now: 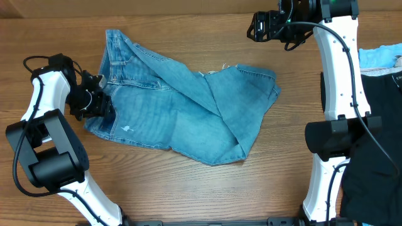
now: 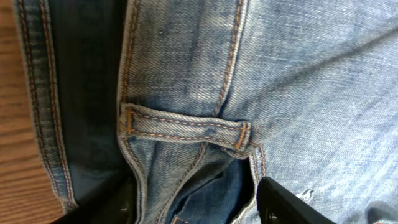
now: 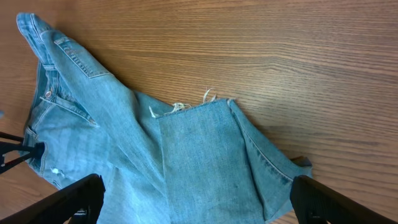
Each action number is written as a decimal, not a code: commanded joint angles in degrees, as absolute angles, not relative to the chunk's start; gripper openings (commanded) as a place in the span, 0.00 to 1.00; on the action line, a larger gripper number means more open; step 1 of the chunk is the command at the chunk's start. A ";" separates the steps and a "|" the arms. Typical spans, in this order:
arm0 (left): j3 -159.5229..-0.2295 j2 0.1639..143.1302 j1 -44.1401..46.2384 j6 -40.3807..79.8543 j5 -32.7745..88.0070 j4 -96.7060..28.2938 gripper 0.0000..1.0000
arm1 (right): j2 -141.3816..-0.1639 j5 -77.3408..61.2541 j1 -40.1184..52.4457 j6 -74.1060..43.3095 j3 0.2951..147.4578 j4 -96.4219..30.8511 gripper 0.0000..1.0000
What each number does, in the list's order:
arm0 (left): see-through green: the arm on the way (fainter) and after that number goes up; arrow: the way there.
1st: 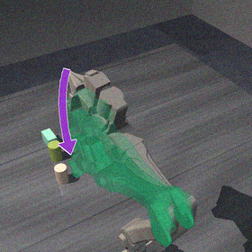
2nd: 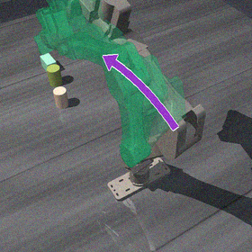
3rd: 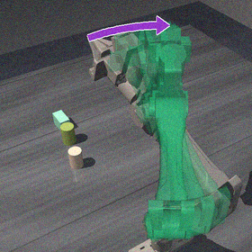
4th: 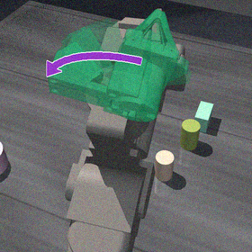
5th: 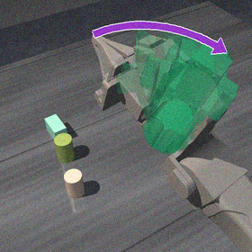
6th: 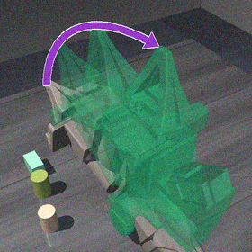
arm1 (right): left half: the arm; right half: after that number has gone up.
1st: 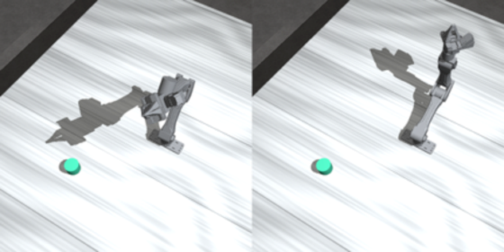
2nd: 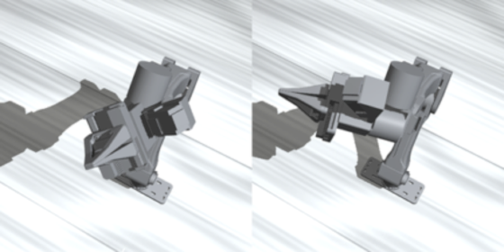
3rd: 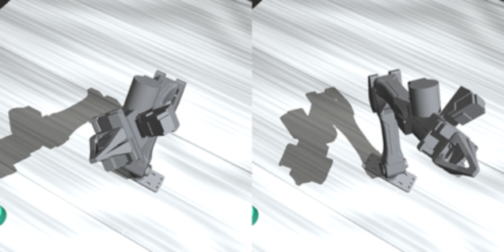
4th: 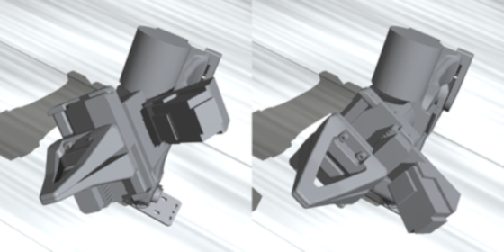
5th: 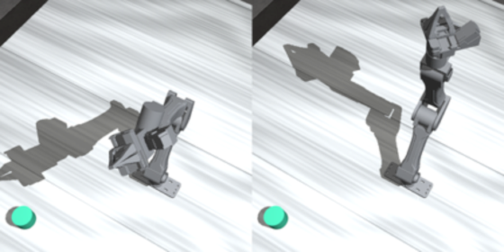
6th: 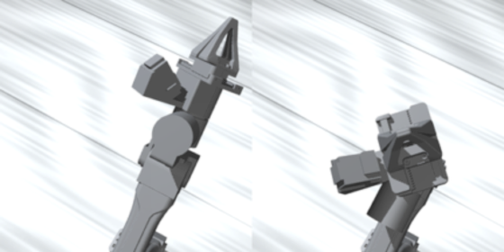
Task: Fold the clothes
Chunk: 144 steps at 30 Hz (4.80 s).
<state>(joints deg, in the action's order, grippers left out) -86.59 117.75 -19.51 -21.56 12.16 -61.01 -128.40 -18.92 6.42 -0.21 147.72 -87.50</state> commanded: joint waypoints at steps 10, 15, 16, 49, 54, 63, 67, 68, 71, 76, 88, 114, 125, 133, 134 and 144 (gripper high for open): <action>-85.91 117.86 -19.53 3.95 -3.57 -75.20 0.10 | -125.80 -18.94 6.35 -0.25 149.27 -87.31 1.00; -85.91 117.86 -19.53 3.88 -3.62 -75.94 0.60 | -125.80 -18.92 6.35 -0.25 149.27 -87.31 1.00; -86.02 117.86 -19.53 3.86 -3.64 -76.34 0.71 | -125.80 -18.94 6.35 -0.25 149.27 -87.31 1.00; -75.48 117.47 -9.82 4.36 9.04 -53.47 0.43 | -127.33 -2.74 26.04 -2.83 122.78 -82.85 0.77; -75.48 117.47 -9.82 4.34 9.08 -53.47 0.46 | -127.33 -0.73 27.31 -4.80 108.07 -64.93 0.65; -75.48 117.47 -9.82 4.34 9.06 -53.30 0.48 | -127.55 -2.61 27.49 -6.26 104.95 -53.10 0.51; -75.48 117.47 -9.82 4.34 9.04 -53.25 0.48 | -128.20 -2.66 27.75 -6.26 103.59 -50.54 0.50; -75.48 117.47 -9.82 4.34 9.06 -53.25 0.48 | -128.20 -2.66 27.97 -6.26 102.43 -49.10 0.50; -75.48 117.47 -9.82 4.36 9.06 -53.01 0.49 | -128.20 -2.61 29.06 -6.26 101.91 -48.03 0.51; -75.48 117.47 -9.82 4.34 9.04 -53.10 0.51 | -128.31 -2.59 29.10 -6.26 100.42 -45.71 0.47; -75.48 117.47 -9.82 4.34 9.02 -53.12 0.45 | -122.21 -1.06 25.26 -10.22 112.33 -55.31 0.04; -75.59 117.47 -15.66 1.56 3.84 -52.60 0.41 | -110.91 11.05 -11.29 -20.36 96.77 -77.67 0.04; -75.92 117.47 -21.17 1.54 4.08 -52.14 0.46 | -110.78 -12.01 -11.42 -4.03 98.72 -61.32 0.04; -75.92 117.47 -21.17 1.41 4.01 -52.38 0.47 | -107.37 -8.38 -14.02 -4.51 101.97 -67.48 0.04; -75.90 117.47 -21.23 1.26 4.01 -52.47 0.47 | -107.37 -7.46 -15.31 -4.69 101.32 -69.36 0.04; -75.90 117.47 -21.37 1.28 4.01 -51.72 0.51 | -107.37 9.10 -19.99 -19.99 90.59 -83.74 0.08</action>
<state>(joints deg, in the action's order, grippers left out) -77.23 115.68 -19.77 2.61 10.68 -52.82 -109.45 -1.30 -19.57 -10.74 91.02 -80.40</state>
